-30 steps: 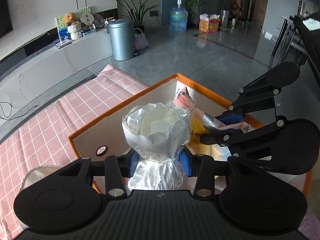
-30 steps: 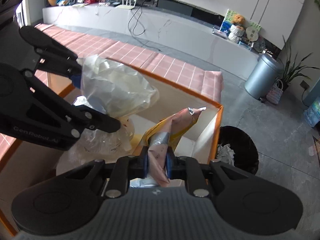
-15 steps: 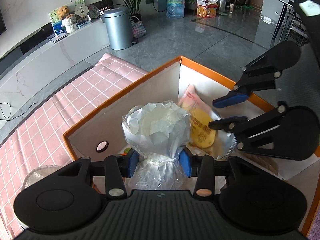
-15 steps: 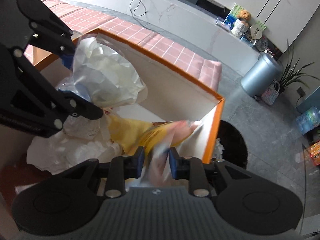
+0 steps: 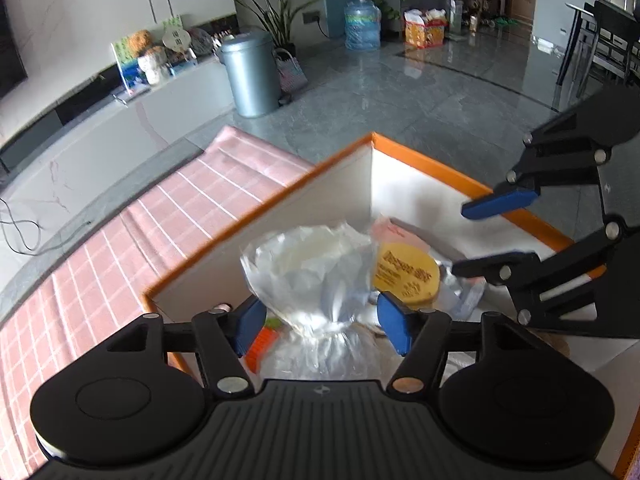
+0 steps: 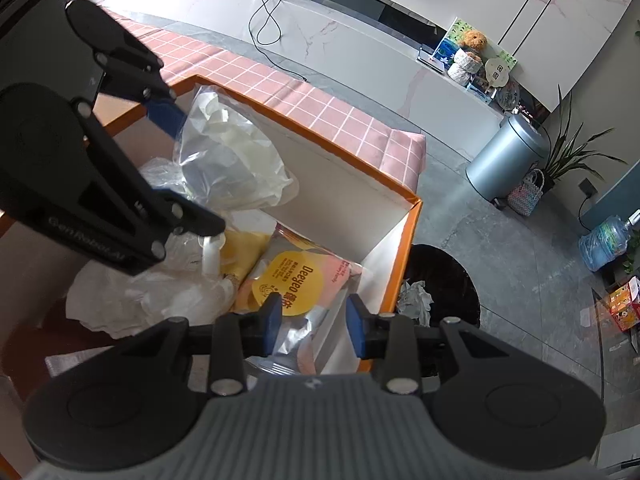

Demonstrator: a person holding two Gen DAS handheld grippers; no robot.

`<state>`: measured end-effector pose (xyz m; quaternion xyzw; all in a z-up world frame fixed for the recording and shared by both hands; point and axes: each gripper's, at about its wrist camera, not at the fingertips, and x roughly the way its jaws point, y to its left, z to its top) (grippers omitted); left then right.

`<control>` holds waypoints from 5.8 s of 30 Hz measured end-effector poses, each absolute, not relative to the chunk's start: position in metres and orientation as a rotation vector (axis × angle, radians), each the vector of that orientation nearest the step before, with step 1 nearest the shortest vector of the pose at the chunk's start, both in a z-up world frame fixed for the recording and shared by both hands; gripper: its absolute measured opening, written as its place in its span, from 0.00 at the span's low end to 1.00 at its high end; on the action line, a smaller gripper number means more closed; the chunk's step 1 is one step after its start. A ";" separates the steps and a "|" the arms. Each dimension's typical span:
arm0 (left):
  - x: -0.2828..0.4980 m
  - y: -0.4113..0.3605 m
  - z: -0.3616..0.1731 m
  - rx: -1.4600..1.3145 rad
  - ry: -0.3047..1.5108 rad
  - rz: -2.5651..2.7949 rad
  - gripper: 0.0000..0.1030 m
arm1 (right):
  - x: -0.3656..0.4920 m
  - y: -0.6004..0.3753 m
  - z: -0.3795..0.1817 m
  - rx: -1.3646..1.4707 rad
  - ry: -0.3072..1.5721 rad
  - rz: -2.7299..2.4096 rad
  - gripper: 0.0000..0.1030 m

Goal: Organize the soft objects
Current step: 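Open the right tool to drop the packet while the left tool releases the bag into the box, then move both tools back toward the cream pouch on the table, then close the right tool on the cream pouch's rim, then close the left tool on the pink-and-white knitted item while the right tool holds the pouch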

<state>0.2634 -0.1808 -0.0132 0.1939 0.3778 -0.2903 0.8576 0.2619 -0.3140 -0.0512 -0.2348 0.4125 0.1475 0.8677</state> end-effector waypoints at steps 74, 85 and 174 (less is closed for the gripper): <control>0.109 -0.048 0.040 0.030 0.542 -0.438 0.64 | 0.082 -0.284 0.004 -0.049 0.596 0.191 0.72; 0.081 0.030 0.008 -0.076 0.577 -0.216 0.65 | 0.077 -0.210 -0.018 0.078 0.502 0.261 0.72; 0.140 0.127 -0.059 -0.182 0.807 -0.118 0.67 | 0.228 -0.039 -0.117 0.196 0.970 0.508 0.07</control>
